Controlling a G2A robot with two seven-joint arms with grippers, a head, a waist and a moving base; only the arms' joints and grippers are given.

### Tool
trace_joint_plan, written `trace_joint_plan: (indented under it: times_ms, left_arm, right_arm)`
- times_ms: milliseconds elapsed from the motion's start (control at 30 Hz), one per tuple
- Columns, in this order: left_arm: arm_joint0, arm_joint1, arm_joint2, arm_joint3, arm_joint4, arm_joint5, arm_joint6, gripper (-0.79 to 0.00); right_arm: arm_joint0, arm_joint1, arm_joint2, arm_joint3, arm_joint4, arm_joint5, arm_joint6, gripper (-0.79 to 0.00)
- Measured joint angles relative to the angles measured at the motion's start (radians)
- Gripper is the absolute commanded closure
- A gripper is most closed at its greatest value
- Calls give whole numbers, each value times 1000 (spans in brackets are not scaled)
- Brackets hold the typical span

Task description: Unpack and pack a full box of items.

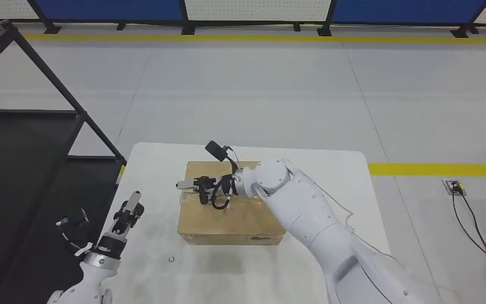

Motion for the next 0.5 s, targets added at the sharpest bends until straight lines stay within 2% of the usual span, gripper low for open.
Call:
trace_joint_plan:
  times_ms: [367,500]
  left_arm:
    - [-52,4,42,7,26,16,-35,-785]
    - [-76,6,59,17,33,22,-50,-785]
  right_arm:
    - [19,58,66,79,17,-49,119,-785]
    - [12,88,90,92,19,-67,113,-785]
